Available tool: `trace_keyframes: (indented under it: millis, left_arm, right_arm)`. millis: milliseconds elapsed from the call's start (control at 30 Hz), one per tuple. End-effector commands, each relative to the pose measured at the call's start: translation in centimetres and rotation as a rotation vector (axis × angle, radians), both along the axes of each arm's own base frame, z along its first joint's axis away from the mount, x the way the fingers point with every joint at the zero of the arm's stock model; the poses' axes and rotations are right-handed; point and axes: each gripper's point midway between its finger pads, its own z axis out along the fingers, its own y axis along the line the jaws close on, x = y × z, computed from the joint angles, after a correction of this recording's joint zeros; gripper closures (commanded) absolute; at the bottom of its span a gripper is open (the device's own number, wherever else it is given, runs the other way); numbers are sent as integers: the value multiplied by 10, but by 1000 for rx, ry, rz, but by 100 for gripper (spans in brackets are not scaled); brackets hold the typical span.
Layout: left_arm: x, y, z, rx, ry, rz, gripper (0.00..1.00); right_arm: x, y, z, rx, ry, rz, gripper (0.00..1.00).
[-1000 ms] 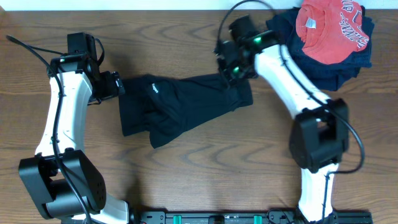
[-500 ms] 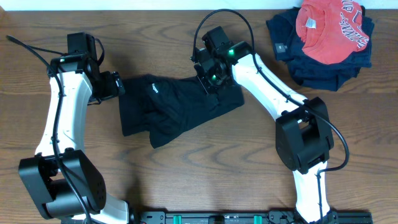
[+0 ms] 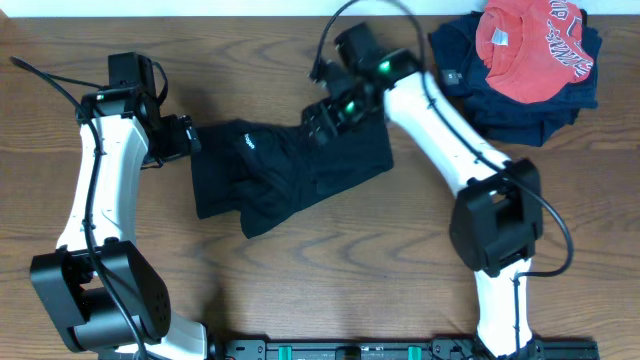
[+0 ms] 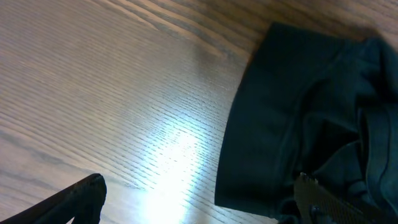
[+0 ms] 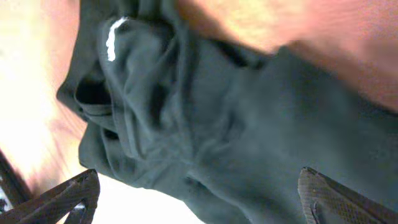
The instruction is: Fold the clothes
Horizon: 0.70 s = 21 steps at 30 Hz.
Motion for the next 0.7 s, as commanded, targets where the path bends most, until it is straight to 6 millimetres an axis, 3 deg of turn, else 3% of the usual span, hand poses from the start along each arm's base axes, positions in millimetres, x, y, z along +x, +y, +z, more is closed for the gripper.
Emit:
trace_keyframes:
  millis: [0,133,333,667]
  left_arm:
    - [-1,-11,-24,-93,43,-82,2]
    - [8,-27,-48,-227,56,-185,2]
    - [4,-26,-80,-305,123,-238,2]
    - [-5,-34,-120,-405,200,-360,2]
  right_arm:
    - [28,-36,44,-47,-133,-81,1]
    - [37,-60,41,-89,-136,-117,1]
    - [36,-80,36,-134,-109,-148,1]
    - [35,-82,34,-156,-119,-122,1]
